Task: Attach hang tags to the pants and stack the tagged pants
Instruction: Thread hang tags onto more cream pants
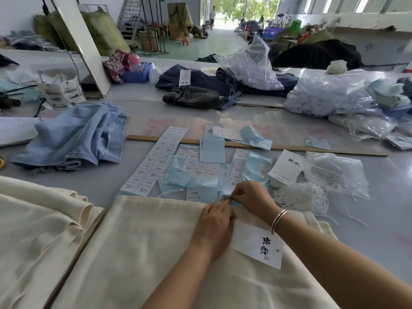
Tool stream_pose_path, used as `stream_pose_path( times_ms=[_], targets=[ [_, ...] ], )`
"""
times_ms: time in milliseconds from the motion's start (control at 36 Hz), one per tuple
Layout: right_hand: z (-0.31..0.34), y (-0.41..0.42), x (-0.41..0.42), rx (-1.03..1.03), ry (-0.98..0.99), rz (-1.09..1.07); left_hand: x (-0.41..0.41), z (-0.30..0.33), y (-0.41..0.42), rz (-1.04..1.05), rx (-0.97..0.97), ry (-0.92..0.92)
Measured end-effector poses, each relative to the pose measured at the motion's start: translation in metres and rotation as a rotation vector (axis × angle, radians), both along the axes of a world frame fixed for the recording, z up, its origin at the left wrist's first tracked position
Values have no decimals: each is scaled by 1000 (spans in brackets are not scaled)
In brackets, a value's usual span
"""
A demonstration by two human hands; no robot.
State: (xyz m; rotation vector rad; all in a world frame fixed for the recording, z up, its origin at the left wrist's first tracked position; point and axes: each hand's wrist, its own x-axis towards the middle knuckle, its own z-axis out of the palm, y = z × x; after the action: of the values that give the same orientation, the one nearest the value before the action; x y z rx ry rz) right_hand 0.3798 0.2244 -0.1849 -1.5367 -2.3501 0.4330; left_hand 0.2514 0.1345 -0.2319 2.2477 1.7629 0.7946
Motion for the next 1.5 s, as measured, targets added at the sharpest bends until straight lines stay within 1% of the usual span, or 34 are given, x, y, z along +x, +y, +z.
stream_pose_path(
  times_ms=[111, 167, 250, 333, 389, 417, 472, 500, 528, 556, 611, 667, 750, 806, 861, 972, 1028, 1083, 1167, 1222, 1278, 1333, 1417, 1472, 1500],
  targets=[
    [4, 9, 2, -177, 69, -28, 0, -2, 0, -3, 15, 1],
    [8, 11, 5, -255, 56, -7, 0, -2, 0, 7, 10, -1],
    [11, 13, 4, -269, -11, 19, 1, -2, 0, 14, 6, -7],
    [11, 17, 2, -281, 21, -16, 0, -1, 1, 16, 8, 5],
    [9, 20, 2, -345, 110, -76, 1, 0, 0, 22, -2, 10],
    [9, 21, 3, -398, 195, -114, 1, 2, 0, 27, -6, 13],
    [12, 22, 6, -500, 438, -212, 1, 4, -1, 36, 1, 16],
    [14, 23, 9, -502, 542, -258, 1, 4, -1, 38, 5, 15],
    [16, 26, 13, -461, 582, -280, 1, 5, -2, 37, 8, 15],
    [18, 28, 17, -390, 539, -274, 1, 5, -1, 35, 12, 15],
    [20, 27, 21, -250, 304, -173, 1, 4, -1, 33, 19, 16],
    [19, 19, 19, -183, 87, -20, 1, 3, -1, 34, 19, 28],
    [12, 8, 11, -107, -128, 147, 1, 4, -1, 32, 19, 32],
    [11, 5, 7, -40, -218, 191, 1, 4, -1, 34, 22, 38],
    [11, 5, 3, 8, -262, 185, 2, 5, -2, 36, 22, 34],
    [9, 9, -1, 13, -234, 89, 1, 5, -1, 36, 20, 27],
    [8, 11, -2, -15, -167, 29, 1, 4, 0, 33, 28, 24],
    [7, 14, -1, -85, -89, -3, 1, 4, -1, 34, 40, 26],
    [8, 17, 3, -303, 75, -37, 1, 4, -1, 41, 57, 17],
    [10, 18, 7, -451, 222, -107, 2, 4, 0, 40, 59, 15],
    [13, 19, 12, -556, 474, -196, 2, 3, 0, 33, 51, 6],
    [20, 23, 17, -599, 768, -274, 1, 2, 0, 24, 41, -10],
    [36, 29, 26, -530, 1107, -393, -1, 1, 0, 14, 20, -70],
    [50, 31, 37, -475, 1323, -454, -2, 4, 1, 44, -4, -189],
    [57, 30, 42, -460, 1411, -468, -3, 8, 1, 82, -30, -300]
  ],
)
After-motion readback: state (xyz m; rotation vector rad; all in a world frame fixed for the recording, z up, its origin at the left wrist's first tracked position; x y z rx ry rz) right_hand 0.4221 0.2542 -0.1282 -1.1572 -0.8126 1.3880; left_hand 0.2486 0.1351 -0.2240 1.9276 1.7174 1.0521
